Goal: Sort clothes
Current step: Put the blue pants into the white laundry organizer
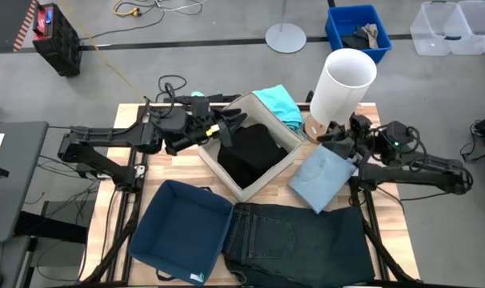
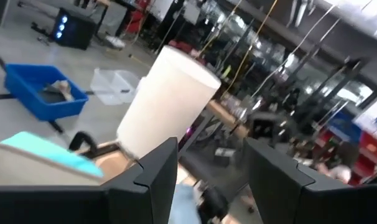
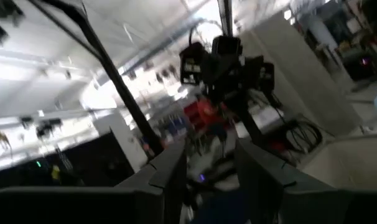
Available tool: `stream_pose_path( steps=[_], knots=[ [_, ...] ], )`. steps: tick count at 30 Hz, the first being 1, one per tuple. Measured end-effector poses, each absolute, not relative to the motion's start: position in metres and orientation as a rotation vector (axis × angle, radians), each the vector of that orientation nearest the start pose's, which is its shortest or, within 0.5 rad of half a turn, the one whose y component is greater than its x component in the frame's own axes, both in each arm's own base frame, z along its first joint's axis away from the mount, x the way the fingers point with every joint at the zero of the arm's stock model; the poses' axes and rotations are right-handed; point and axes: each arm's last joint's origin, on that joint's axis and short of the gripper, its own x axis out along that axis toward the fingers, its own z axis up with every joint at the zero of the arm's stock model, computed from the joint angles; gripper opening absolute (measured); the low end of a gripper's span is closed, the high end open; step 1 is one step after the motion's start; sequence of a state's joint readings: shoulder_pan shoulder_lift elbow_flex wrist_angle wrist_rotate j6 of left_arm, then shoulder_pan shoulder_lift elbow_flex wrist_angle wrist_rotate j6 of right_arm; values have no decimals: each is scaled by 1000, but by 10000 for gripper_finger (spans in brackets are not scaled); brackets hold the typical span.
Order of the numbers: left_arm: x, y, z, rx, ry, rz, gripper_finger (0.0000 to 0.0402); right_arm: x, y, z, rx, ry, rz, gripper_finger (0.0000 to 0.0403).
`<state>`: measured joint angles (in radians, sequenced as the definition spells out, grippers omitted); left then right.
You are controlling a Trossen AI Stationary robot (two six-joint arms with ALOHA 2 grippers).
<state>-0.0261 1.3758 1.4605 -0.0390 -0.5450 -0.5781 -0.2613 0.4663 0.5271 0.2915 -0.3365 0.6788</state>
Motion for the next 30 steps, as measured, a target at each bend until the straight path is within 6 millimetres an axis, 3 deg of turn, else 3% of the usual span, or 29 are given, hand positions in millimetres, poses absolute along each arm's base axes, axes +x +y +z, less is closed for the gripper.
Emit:
stream_pose_path(
  steps=[8, 16, 24, 30],
  knots=[
    [302, 6, 434, -548, -26, 406, 173, 128, -26, 357, 463, -66, 45, 149],
    [303, 3, 429, -493, 58, 320, 173, 139, -23, 375, 498, 170, 5, 144],
    [303, -2, 426, -441, 139, 174, 173, 159, -5, 366, 546, 399, -21, 143],
    [303, -2, 424, -437, 159, 160, 173, 177, 11, 352, 513, 537, 21, 143]
  ],
)
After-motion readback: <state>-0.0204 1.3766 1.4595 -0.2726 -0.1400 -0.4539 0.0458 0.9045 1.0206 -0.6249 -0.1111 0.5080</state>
